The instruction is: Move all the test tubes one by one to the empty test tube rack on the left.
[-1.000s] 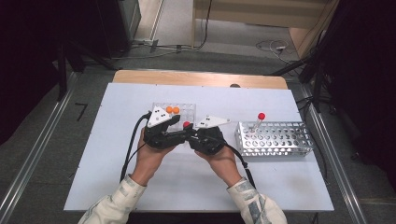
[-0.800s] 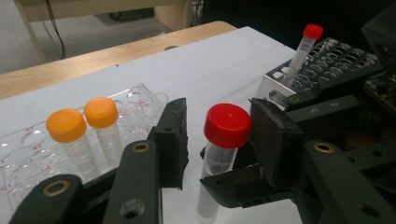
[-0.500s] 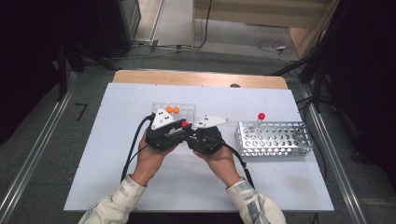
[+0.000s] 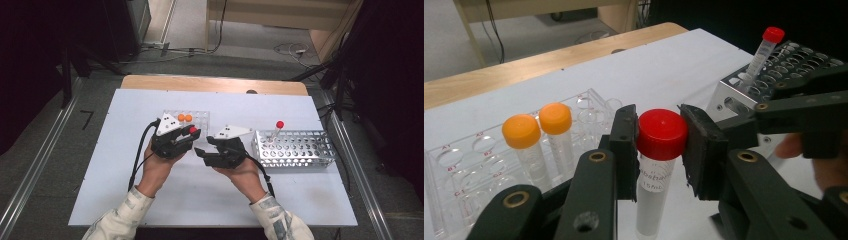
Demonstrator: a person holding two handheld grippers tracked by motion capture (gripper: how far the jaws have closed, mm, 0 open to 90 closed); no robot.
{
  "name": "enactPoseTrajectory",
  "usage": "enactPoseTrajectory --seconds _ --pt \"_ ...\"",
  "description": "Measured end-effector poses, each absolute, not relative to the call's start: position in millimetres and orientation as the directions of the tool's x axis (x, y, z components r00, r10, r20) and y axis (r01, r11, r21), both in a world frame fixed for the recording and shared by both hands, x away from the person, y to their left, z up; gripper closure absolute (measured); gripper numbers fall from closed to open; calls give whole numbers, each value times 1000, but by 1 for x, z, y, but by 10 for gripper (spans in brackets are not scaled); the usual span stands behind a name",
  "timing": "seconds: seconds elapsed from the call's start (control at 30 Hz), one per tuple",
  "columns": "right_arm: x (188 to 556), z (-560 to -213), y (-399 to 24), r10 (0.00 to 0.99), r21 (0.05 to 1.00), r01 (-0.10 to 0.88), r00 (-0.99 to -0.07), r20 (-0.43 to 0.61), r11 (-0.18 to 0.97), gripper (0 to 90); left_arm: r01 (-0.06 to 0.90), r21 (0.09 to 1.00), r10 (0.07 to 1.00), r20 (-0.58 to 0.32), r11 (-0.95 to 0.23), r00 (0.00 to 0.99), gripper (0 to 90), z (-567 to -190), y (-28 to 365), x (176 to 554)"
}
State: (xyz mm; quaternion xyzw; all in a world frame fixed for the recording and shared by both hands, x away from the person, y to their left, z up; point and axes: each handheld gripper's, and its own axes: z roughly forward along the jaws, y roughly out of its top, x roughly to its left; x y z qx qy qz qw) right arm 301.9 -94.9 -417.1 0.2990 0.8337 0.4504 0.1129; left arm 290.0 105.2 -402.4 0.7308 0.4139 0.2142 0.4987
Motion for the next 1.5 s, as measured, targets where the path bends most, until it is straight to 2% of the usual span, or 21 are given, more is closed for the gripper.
enactPoseTrajectory --seconds 0.7,1.5 --pt "288 -431 -170 671 807 442 -737 78 392 371 409 907 846 -139 -100 514 697 -389 130 300" --pt "288 -434 -181 688 804 456 -721 83 381 371 391 919 918 -113 -49 381 697 -370 155 330"
